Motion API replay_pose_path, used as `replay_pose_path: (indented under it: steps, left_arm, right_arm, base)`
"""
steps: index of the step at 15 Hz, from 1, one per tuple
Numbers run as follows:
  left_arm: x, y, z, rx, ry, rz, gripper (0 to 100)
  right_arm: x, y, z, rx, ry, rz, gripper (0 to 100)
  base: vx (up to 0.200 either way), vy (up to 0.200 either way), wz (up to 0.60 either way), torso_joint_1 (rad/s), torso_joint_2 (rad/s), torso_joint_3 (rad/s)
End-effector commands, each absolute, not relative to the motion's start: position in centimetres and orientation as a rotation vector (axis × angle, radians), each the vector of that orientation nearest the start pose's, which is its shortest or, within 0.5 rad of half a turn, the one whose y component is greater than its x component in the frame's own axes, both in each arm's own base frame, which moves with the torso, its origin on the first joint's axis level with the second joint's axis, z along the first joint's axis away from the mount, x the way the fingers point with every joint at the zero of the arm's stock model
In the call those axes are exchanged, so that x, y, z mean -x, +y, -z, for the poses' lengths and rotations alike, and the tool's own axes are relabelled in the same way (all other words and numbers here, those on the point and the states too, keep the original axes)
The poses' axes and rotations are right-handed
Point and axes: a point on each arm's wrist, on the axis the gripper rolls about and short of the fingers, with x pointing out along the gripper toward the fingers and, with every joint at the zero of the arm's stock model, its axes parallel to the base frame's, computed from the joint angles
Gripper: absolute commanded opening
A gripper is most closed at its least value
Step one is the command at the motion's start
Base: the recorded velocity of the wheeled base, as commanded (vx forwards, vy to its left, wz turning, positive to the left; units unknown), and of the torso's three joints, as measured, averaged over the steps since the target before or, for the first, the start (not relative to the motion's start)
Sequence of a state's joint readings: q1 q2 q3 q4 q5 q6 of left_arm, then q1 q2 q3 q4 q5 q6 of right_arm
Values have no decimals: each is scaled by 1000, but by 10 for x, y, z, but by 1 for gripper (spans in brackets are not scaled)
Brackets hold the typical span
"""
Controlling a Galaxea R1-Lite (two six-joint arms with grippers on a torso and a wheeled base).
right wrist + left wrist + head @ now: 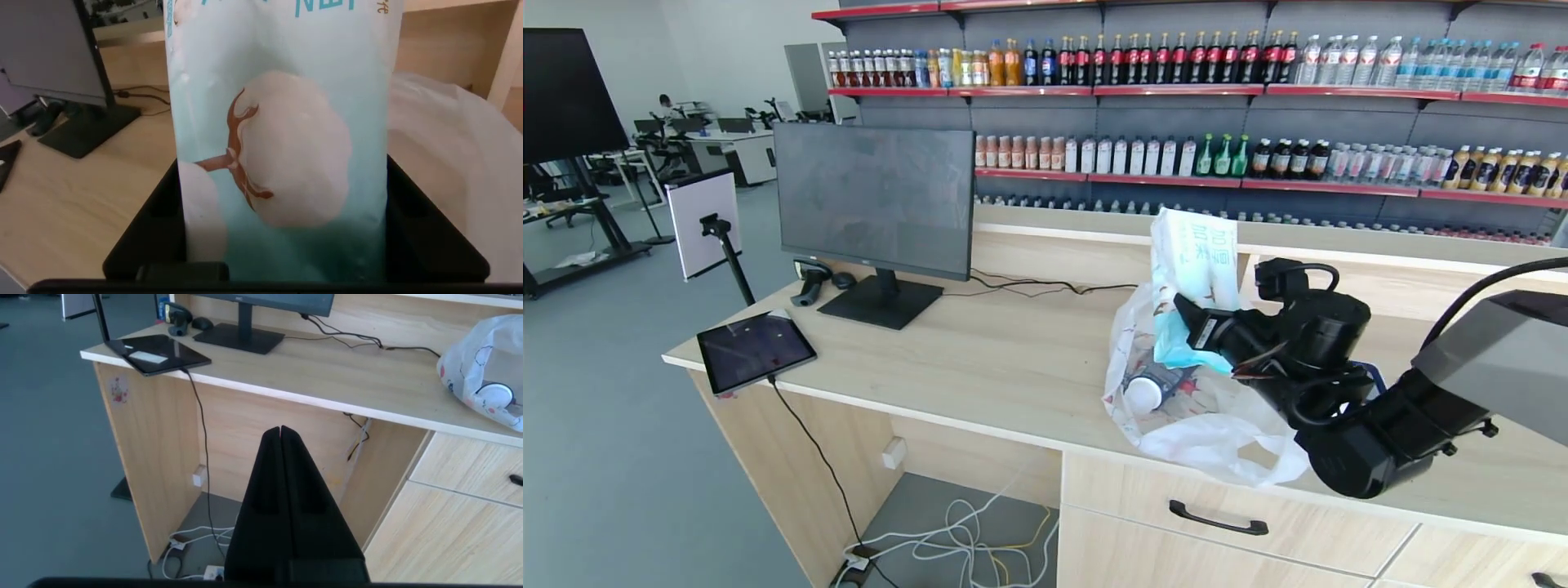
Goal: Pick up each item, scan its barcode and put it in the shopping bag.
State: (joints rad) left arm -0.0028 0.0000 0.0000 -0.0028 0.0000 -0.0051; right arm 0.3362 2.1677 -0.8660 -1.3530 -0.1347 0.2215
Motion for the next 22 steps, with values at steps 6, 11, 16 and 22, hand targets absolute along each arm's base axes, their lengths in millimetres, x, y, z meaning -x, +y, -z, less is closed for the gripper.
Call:
replay_pose_path:
  steps: [6,11,16,22]
  left_arm:
    - [23,0,-76,5,-3,3,0]
    - [23,0,-76,5,-3,3,0]
    - [23,0,-76,5,-3,3,0]
    - [23,0,-76,2,-3,3,0]
  right_arm:
    - [-385,125,-68,-219,26,-109,0]
    - [-371,111,-37,-194,108,-73,0]
    - [-373,94,-34,-188,117,-29,0]
    - [-346,126,-38,-170,148,-123,0]
  base:
    - [0,0,0,0,0,0]
    - [0,0,0,0,0,0]
    - [0,0,0,0,0,0]
    - [0,0,0,0,0,0]
